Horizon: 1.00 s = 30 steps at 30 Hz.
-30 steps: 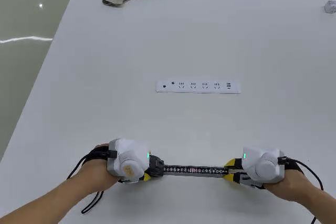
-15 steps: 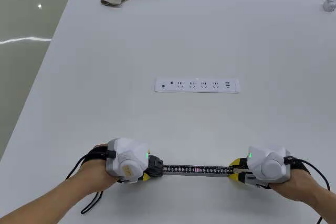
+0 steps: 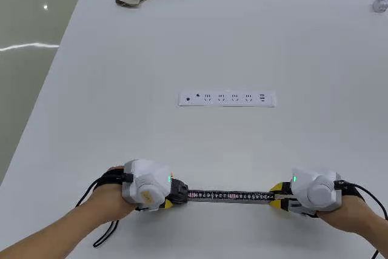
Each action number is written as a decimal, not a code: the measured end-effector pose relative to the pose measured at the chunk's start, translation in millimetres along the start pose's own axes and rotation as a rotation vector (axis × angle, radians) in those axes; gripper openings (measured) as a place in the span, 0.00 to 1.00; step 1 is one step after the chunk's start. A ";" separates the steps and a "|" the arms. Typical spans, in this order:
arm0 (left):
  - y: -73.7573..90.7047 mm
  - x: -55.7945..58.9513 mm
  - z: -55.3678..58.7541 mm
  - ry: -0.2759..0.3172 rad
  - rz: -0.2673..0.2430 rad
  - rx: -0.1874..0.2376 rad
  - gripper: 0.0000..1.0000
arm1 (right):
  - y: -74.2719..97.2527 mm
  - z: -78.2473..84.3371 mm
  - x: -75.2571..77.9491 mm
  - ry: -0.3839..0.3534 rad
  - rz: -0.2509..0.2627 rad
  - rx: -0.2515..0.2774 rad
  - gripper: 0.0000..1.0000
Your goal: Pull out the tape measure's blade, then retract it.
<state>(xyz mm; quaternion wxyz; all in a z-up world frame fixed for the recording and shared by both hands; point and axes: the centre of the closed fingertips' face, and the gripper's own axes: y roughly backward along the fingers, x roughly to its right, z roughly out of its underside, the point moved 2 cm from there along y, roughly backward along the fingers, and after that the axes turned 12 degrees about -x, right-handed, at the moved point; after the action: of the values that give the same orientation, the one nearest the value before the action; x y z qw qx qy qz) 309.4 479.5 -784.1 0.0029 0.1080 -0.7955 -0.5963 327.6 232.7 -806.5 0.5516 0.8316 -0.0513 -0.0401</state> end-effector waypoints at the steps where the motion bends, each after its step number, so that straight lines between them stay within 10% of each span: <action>1: -0.4 -0.1 0.2 0.000 0.000 0.000 0.34 | 0.3 1.0 -0.2 -0.001 0.000 -0.001 0.11; 30: -0.3 -0.1 -0.2 -0.006 -0.001 -0.002 0.34 | 4.7 12.8 6.1 -0.008 0.000 -0.030 0.12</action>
<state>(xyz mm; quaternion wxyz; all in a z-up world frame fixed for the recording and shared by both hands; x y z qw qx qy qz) 309.5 479.3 -784.3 0.0000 0.1067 -0.7949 -0.5973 331.8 218.5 -807.2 0.5636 0.8231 -0.0527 -0.0443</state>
